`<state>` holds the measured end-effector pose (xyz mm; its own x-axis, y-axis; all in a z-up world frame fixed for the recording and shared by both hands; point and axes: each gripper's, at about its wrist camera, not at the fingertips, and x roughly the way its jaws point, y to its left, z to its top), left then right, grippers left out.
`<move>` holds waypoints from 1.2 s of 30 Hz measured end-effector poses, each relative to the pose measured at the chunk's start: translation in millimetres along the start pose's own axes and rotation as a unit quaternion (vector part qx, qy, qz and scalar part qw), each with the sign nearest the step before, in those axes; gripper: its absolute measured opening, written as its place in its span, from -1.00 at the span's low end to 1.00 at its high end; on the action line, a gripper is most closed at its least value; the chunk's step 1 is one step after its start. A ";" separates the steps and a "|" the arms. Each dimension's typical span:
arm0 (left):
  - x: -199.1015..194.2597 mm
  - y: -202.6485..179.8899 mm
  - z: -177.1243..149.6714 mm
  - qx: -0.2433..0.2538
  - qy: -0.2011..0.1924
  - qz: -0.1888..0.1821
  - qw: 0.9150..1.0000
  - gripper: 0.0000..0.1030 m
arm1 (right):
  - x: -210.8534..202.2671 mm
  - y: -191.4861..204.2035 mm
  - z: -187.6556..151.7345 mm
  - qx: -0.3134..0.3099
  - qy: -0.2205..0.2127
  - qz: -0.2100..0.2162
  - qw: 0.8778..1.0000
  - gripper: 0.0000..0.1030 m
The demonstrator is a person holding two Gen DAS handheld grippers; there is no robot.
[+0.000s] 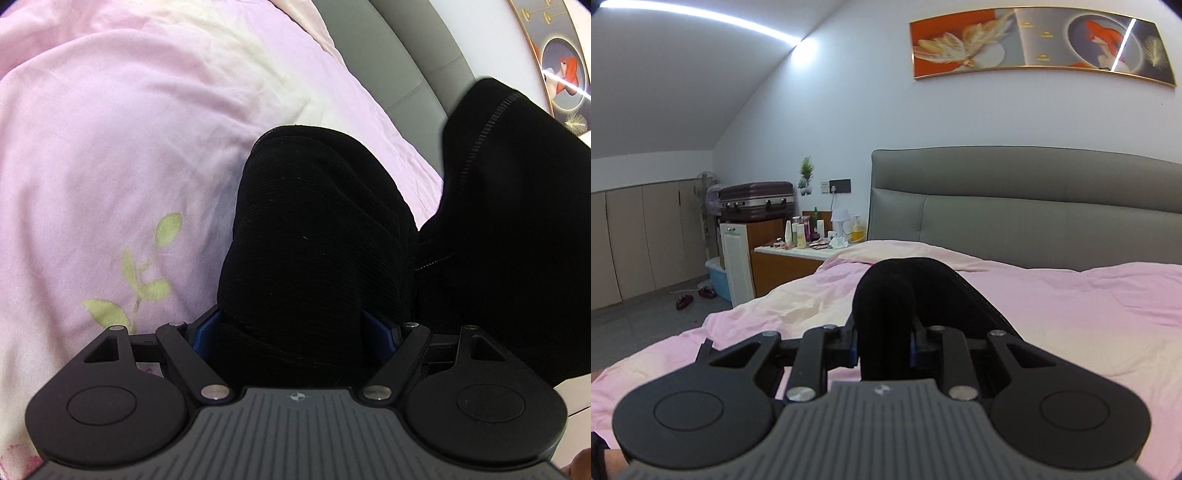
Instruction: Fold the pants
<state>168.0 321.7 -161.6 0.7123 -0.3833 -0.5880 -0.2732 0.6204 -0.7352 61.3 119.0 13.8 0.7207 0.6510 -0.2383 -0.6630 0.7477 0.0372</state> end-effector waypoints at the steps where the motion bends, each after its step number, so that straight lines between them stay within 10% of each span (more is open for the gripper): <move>1: 0.0 0.4 0.1 -0.001 0.000 0.000 1.000 0.76 | 1.9 4.8 -1.3 -0.008 0.002 0.002 1.000 -0.62; 14: -8.5 18.9 8.5 -0.064 0.001 -0.016 0.998 0.60 | 27.0 26.3 -19.6 -0.062 0.040 0.010 0.997 -0.62; 21: -82.1 52.7 24.0 -0.147 -0.151 -0.021 0.977 0.67 | 36.9 45.7 -39.4 -0.130 0.058 0.017 0.990 -0.61; 27: -65.6 39.0 27.7 -0.134 -0.083 -0.131 0.979 0.75 | 49.1 70.2 -67.3 -0.220 0.074 0.005 0.973 -0.55; 36: -42.3 5.0 26.2 -0.040 0.004 -0.135 0.990 0.76 | 47.5 83.2 -104.5 -0.320 0.098 0.026 0.942 -0.53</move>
<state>153.5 359.0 -131.5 0.7612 -0.5333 -0.3689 -0.1245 0.4381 -0.8903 19.2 198.4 -95.8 0.6747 0.6005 -0.4291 -0.7275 0.4431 -0.5238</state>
